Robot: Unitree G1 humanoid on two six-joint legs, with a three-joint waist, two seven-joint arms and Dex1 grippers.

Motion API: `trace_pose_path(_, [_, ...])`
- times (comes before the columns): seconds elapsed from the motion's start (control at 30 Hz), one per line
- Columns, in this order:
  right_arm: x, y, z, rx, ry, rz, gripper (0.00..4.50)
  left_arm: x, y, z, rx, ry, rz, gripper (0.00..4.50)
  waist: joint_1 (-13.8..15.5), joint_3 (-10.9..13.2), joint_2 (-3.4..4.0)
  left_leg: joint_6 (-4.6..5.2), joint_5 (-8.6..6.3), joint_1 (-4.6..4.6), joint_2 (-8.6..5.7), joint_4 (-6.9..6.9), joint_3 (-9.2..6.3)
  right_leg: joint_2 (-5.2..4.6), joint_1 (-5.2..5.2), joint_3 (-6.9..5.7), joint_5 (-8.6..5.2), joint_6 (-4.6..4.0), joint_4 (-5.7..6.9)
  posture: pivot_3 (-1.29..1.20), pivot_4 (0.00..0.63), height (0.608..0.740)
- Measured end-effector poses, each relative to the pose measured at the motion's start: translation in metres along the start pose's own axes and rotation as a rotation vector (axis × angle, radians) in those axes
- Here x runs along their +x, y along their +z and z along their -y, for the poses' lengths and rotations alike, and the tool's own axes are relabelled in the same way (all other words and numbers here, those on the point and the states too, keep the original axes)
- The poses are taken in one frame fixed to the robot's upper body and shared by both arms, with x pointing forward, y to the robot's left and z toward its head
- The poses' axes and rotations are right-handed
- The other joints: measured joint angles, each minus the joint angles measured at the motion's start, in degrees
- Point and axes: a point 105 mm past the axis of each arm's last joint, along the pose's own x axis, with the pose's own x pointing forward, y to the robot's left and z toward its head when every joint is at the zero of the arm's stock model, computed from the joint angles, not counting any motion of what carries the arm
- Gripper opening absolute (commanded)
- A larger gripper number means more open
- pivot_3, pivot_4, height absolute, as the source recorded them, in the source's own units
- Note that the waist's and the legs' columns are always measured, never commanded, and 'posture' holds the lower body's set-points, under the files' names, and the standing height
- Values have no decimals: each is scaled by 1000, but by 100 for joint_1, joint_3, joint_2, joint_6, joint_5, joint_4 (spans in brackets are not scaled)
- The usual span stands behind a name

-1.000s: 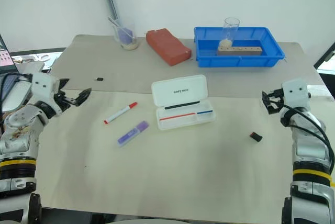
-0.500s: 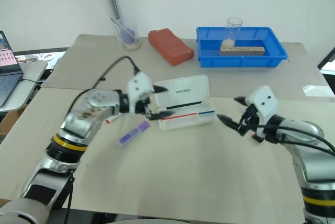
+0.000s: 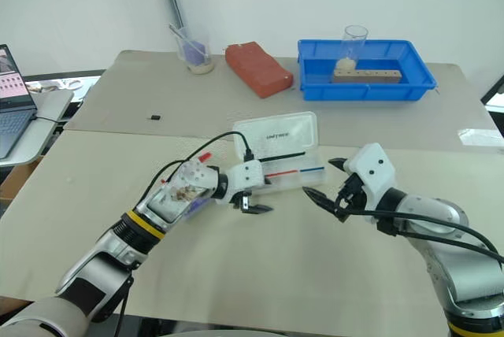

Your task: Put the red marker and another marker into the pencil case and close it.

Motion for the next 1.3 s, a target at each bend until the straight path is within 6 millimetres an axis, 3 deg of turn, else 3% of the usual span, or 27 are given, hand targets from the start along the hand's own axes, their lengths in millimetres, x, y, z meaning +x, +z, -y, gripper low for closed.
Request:
trace_pose_path(0.1, [0,0,2,0,-18,0,4398,1,0,1,5,-3,-1,314,-3,0,0,0,0,0,0,0,-2,1,0,-1,0,1,1,0,150,740])
trace_pose_path(0.13, [0,0,2,0,-20,0,4398,0,0,0,5,3,2,105,-1,0,1,0,0,1,0,0,-3,1,2,-1,0,0,2,0,150,740])
trace_pose_path(0.33, [-4,-4,-3,4,33,-23,4398,-7,-2,20,54,-52,15,105,-7,-3,6,0,0,3,0,-1,-3,1,3,-1,0,-1,3,0,150,740])
trace_pose_path(0.63, [-15,-9,-32,27,237,-73,4398,-28,-10,40,118,-132,-22,105,-6,-3,5,0,0,9,4,3,-3,2,9,-2,-1,0,2,0,150,740])
trace_pose_path(0.73, [-11,-7,-31,17,233,-68,4398,-26,-9,43,115,-133,-10,994,0,-4,5,0,0,7,3,3,-3,1,8,-2,-1,0,3,0,150,740])
trace_pose_path(0.97, [-10,-13,-26,30,228,-79,4398,-32,-4,48,120,-150,-21,4205,-7,-4,5,1,0,7,3,3,-3,3,7,-2,-1,-1,4,0,150,740])
trace_pose_path(1.0, [-9,-14,-22,31,224,-79,4398,-39,0,49,114,-169,-22,4486,-9,-3,5,1,0,7,4,3,-3,4,6,-2,-1,0,5,0,150,740])
trace_pose_path(1.3, [-6,1,-18,10,264,-35,4398,-86,44,33,-31,-207,102,4486,-10,-4,6,1,1,9,8,5,-5,8,9,-4,-11,17,6,0,150,740])
